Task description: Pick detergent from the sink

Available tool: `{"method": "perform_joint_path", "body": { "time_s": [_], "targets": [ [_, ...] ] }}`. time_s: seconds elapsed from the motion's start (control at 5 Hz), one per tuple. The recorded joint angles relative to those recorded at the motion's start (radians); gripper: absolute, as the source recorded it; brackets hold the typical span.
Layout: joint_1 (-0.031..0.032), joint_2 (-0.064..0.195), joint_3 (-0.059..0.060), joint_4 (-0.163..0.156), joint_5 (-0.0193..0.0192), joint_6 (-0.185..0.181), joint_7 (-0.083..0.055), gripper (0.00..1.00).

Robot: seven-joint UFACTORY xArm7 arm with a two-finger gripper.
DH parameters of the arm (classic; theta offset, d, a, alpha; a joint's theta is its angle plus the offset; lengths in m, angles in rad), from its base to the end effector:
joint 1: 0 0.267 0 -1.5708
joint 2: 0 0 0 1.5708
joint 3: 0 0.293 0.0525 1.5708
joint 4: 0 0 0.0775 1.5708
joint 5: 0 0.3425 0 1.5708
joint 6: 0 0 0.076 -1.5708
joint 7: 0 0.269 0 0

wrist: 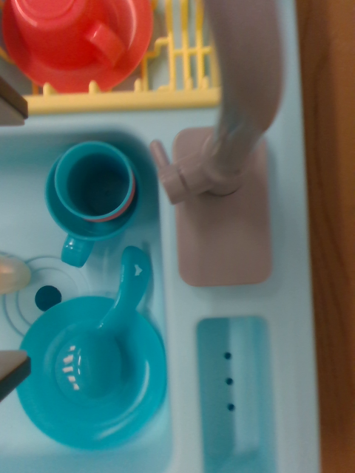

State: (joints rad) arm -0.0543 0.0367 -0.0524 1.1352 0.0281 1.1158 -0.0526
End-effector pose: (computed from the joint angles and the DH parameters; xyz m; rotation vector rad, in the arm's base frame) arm 0.4728 -0.0449 0.2009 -3.1153 0.1038 0.0239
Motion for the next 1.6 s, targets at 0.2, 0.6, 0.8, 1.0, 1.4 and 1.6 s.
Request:
{"method": "perform_joint_path", "body": {
  "time_s": [0.2,0.6,0.8,1.0,1.4,1.6],
  "targets": [
    [0.0000,0.000,0.000,0.000,0.0000,0.000,0.000,0.00],
    [-0.0021,0.000,-0.003,-0.047,0.0043,-0.044,-0.010,0.00],
    [-0.0041,0.001,-0.005,-0.093,0.0084,-0.087,-0.019,0.00],
    [-0.0041,0.001,-0.005,-0.093,0.0084,-0.087,-0.019,0.00],
    [-0.0060,0.001,-0.008,-0.136,0.0124,-0.127,-0.028,0.00],
    [-0.0079,0.001,-0.010,-0.179,0.0163,-0.168,-0.037,0.00]
  ]
}}
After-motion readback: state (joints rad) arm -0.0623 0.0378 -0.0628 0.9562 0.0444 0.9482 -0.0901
